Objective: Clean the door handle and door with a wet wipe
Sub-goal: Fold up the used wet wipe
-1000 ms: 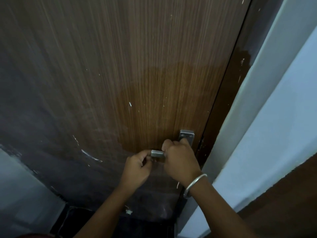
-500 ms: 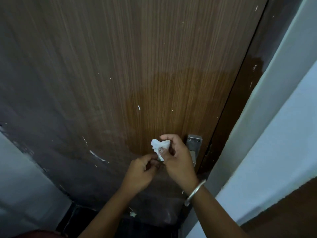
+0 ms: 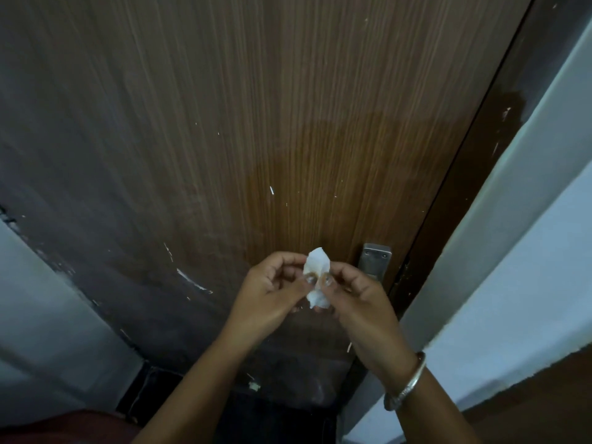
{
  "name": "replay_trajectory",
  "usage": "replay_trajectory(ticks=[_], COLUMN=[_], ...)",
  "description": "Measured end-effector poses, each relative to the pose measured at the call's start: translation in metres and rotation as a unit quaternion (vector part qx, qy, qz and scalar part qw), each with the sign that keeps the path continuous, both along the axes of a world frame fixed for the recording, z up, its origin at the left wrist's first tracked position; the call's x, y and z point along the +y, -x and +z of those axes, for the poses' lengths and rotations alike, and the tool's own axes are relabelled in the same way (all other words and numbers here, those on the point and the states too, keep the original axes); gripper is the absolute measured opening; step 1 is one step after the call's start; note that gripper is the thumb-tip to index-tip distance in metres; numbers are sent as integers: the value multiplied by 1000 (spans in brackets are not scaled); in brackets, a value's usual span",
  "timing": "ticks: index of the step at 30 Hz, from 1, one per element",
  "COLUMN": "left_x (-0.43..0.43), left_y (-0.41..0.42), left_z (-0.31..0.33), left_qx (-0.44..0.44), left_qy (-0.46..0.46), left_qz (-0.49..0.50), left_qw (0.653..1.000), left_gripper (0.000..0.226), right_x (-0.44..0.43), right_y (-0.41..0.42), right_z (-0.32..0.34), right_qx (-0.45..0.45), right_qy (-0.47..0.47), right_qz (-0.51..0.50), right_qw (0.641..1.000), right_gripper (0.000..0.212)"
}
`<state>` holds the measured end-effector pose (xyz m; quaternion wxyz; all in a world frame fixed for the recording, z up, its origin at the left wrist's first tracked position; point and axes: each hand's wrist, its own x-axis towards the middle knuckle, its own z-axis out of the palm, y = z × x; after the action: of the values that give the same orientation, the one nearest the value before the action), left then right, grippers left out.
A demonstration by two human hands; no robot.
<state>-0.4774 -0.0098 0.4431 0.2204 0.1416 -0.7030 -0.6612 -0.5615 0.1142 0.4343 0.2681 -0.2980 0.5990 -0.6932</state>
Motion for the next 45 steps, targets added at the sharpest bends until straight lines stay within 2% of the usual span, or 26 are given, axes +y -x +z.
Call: replay_trajectory(ticks=[3, 7, 10, 14, 18, 23, 25, 27, 29, 33, 34, 37, 41, 43, 45], left_x=[1, -1, -4, 2, 4, 5, 6, 7, 10, 20, 23, 36, 68, 90, 115], left_y=[1, 2, 0, 1, 4, 3, 1, 0, 0, 3, 4, 8, 16, 18, 19], left_z=[-1, -2, -2, -3, -6, -8, -9, -10, -13, -24, -27, -41, -73, -92, -110], left_qx=[-29, -47, -51, -54, -57, -36, -45, -65, -73, -76, -79, -96, -132, -150, -165], left_qy=[-16, -86, -126, -153, -103, -13, -18, -61, -79, -24, -2, 21, 32, 28, 20], left_qz=[-23, -51, -88, -109, -70, -92, -118, -155, -155, -128, -134, -154, -182, -204, -236], left_qw=[999, 994, 987, 981, 991, 995, 992, 984, 982, 989, 988, 983, 974, 967, 957], left_gripper=[38, 26, 18, 30, 41, 18, 15, 15, 12, 19, 21, 25, 26, 27, 28], right_x=[7, 12, 16, 19, 23, 26, 28, 32, 37, 49, 53, 65, 92, 115, 138], right_y=[-3, -4, -2, 0, -1, -3, -4, -3, -3, -11, -14, -25, -41, -50, -64], right_z=[0, -5, -7, -12, -12, -13, -14, -19, -23, -29, -32, -44, -59, -67, -76], right_qx=[33, 17, -9, -28, -35, -36, -45, -53, -80, -187, -179, -81, -92, -48, 18], right_qy=[-12, -13, -22, -25, -20, 5, 14, 5, 0, 43, 25, -72, -91, -137, -229], right_qz=[31, -13, -46, -68, -29, -41, -49, -67, -76, -74, -94, -194, -327, -391, -416], right_qw=[999, 1000, 999, 997, 999, 999, 998, 996, 994, 979, 979, 975, 936, 909, 880], right_gripper=[36, 20, 22, 28, 34, 28, 28, 32, 34, 11, 10, 23, 36, 27, 14])
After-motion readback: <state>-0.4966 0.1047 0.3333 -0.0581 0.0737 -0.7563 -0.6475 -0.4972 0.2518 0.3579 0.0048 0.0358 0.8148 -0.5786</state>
